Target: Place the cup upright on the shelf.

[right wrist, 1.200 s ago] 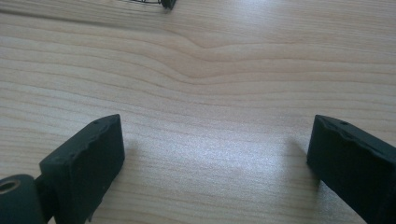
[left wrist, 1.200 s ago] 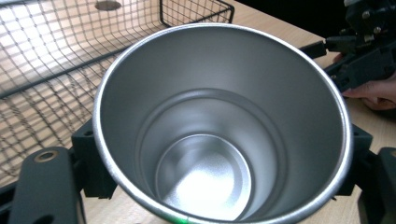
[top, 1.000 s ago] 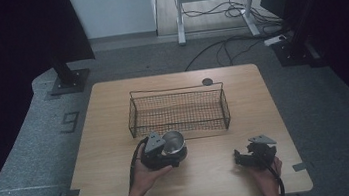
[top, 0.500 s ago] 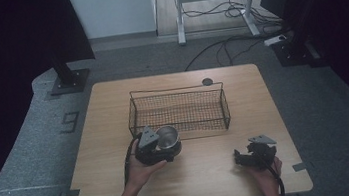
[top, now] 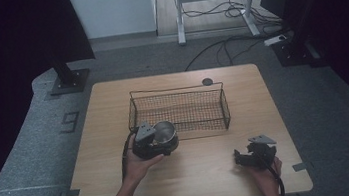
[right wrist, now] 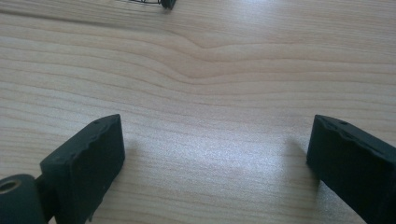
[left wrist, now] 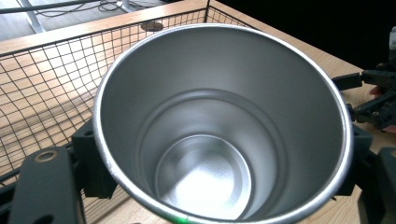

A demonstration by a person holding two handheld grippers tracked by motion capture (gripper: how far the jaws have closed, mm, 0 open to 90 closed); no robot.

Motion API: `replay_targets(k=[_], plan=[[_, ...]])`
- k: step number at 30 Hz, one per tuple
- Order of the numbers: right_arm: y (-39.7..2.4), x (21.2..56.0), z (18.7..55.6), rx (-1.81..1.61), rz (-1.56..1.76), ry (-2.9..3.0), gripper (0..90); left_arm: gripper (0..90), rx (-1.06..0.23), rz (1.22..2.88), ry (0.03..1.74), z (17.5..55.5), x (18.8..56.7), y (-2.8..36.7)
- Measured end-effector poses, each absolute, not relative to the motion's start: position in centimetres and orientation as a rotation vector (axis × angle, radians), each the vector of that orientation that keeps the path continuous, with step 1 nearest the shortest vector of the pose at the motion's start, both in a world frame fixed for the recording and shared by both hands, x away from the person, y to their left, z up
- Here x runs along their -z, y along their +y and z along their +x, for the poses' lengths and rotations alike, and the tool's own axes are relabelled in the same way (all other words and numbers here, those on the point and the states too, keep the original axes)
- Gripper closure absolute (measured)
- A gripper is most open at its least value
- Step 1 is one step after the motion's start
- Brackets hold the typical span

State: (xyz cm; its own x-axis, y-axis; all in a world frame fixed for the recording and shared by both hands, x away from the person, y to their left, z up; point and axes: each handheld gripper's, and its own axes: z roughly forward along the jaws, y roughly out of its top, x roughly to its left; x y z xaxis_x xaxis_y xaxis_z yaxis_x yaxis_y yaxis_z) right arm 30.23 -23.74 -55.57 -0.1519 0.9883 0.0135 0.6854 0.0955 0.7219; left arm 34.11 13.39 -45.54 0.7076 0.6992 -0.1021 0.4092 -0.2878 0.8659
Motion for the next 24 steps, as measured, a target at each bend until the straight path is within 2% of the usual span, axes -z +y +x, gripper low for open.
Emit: replay_targets(k=[24], plan=[[-23.8, 55.6, 30.2, -0.821, 1.637, 1.893, 4.5, 18.6, -0.384, 1.942, 0.883, 35.8, 44.4, 13.9]])
